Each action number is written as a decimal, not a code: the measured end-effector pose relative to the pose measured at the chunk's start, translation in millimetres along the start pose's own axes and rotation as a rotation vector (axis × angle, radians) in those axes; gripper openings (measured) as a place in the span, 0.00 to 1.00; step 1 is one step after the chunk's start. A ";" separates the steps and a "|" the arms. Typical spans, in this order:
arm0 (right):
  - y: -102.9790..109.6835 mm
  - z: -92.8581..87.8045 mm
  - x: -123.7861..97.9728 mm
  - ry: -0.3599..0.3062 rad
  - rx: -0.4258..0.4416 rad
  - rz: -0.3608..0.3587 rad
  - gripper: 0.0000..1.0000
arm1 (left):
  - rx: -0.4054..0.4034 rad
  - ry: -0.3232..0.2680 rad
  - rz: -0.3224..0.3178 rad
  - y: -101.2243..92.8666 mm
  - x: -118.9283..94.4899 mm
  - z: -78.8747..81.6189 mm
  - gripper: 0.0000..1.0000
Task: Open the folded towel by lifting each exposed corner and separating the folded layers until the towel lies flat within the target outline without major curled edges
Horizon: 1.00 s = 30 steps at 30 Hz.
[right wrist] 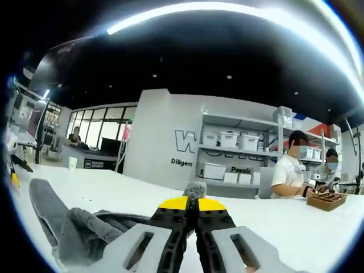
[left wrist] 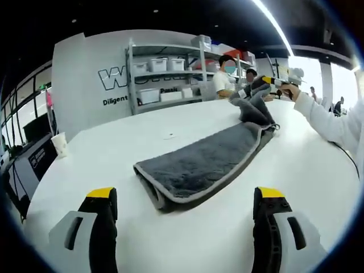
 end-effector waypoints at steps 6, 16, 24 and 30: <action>-12.3 -1.3 -6.4 0.001 0.016 -0.040 0.00 | 0.000 0.001 0.001 0.5 0.1 -0.4 0.97; -34.2 -3.0 -17.4 0.002 0.060 -0.117 0.00 | 0.002 0.010 -0.001 -0.6 0.7 -2.7 0.97; -50.2 -4.0 -27.9 0.000 0.102 -0.190 0.00 | 0.002 0.013 0.000 -0.2 0.6 -3.7 0.97; -67.4 -8.3 -36.8 0.002 0.147 -0.254 0.00 | 0.003 0.015 0.000 -1.0 0.7 -4.2 0.97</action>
Point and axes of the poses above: the point that each gripper's makers call its tool centre point, and the gripper's own axes: x roughly forward along the fingers, y roughly to its left, z roughly out of its top, the point moved 9 cm from there along -x, roughly backward along the fingers, and after that the axes turned 9 degrees about -y, right-handed, at the moved point
